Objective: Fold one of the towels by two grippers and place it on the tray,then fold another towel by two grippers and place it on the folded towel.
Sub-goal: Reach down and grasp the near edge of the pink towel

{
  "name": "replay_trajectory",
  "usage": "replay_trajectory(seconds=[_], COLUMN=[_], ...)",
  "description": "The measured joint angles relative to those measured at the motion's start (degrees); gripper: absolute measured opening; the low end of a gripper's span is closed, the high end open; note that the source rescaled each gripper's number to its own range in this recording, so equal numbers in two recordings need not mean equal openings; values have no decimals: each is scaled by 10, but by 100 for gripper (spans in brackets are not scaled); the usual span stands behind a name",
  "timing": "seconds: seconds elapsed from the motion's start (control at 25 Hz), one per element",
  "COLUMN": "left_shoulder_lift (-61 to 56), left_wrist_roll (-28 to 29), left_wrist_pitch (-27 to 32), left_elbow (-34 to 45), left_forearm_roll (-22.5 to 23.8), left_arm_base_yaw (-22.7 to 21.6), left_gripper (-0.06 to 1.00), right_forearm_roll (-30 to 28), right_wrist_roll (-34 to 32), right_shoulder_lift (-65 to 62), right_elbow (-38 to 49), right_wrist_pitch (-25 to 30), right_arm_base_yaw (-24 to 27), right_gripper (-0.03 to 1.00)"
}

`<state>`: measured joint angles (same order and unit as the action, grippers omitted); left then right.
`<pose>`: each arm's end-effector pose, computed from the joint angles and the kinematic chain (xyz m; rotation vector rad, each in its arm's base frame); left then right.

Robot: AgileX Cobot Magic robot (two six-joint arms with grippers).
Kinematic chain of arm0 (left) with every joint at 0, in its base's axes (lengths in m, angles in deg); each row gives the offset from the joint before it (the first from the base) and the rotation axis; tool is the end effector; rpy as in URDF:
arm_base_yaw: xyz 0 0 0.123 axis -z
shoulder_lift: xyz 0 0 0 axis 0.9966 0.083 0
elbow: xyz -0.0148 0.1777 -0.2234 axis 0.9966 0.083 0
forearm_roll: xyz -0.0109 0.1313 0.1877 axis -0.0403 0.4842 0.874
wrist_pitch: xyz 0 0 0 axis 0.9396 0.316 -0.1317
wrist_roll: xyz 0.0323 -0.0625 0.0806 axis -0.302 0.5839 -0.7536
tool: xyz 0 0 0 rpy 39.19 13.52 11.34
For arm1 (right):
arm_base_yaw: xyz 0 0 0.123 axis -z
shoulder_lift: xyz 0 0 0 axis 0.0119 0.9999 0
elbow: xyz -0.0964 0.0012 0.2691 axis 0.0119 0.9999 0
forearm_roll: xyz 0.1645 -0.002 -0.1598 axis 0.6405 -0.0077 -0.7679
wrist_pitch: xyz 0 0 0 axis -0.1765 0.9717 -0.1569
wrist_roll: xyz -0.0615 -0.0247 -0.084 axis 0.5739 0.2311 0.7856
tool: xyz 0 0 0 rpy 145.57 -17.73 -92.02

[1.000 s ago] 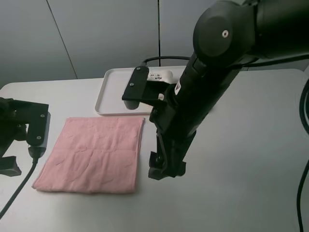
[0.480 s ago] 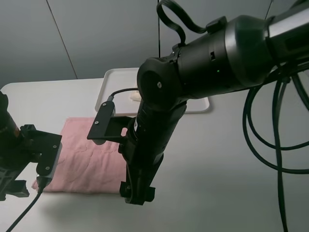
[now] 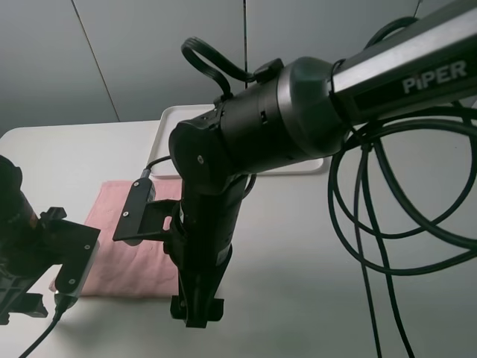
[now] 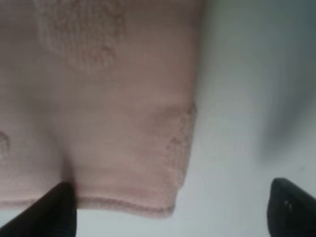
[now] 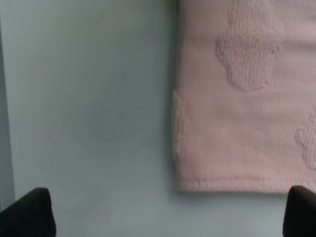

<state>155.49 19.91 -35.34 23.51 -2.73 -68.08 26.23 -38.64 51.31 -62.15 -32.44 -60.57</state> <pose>0.1948 -0.0463 0.1088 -2.1329 -2.1688 -0.1361 0.1647 0.3150 0.1355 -2.1195 2.1857 0.2677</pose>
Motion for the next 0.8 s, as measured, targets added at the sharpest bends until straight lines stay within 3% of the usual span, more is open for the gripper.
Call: replay_trajectory(seconds=[0.8], left_shoulder_lift=[6], left_wrist_roll=[-19], left_wrist_pitch=[-51], left_elbow=[11], left_forearm_roll=[0], left_arm_base_yaw=[0], left_gripper=[99], right_forearm_roll=[-20], right_wrist_roll=[-12], right_shoulder_lift=[27], right_elbow=[-3], right_wrist_pitch=[-16], right_arm_base_yaw=[-23], right_gripper=[100])
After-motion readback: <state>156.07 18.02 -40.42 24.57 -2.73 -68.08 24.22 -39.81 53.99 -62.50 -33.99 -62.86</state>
